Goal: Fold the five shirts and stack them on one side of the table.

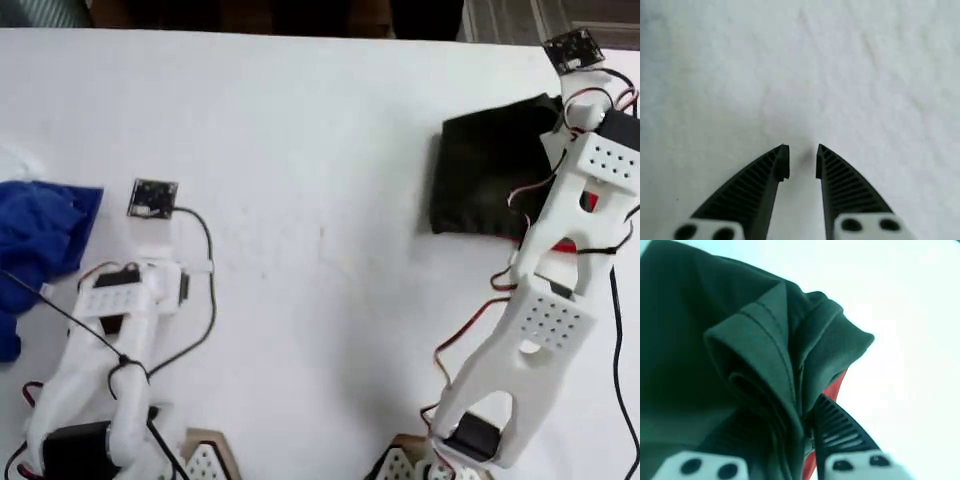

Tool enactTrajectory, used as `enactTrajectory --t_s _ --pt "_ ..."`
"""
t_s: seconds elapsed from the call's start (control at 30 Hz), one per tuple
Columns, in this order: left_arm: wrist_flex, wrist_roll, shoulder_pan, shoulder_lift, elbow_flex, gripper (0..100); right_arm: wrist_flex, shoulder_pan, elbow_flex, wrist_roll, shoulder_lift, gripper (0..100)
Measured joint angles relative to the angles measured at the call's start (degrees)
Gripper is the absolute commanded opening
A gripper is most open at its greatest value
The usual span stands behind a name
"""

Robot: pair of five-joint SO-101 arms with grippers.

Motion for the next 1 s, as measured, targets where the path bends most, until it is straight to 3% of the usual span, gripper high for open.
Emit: enactTrajectory --t_s 0.27,0.6,0.8,1.0 --pt "0.0 0.0 0.0 0.0 0.0 11 -13.8 0.7 7.38 0.26 0.0 2.1" --pt "0.0 0.0 0.0 0.0 0.0 11 -15.56 3.6 7.47 0.26 0.18 2.6" --pt "0.0 0.0 0.0 0.0 0.0 11 -15.56 4.4 7.47 0.18 0.18 22.3" --pt "0.0 0.0 0.0 0.0 0.0 11 -16.53 5.01 7.47 0.18 -0.18 15.3"
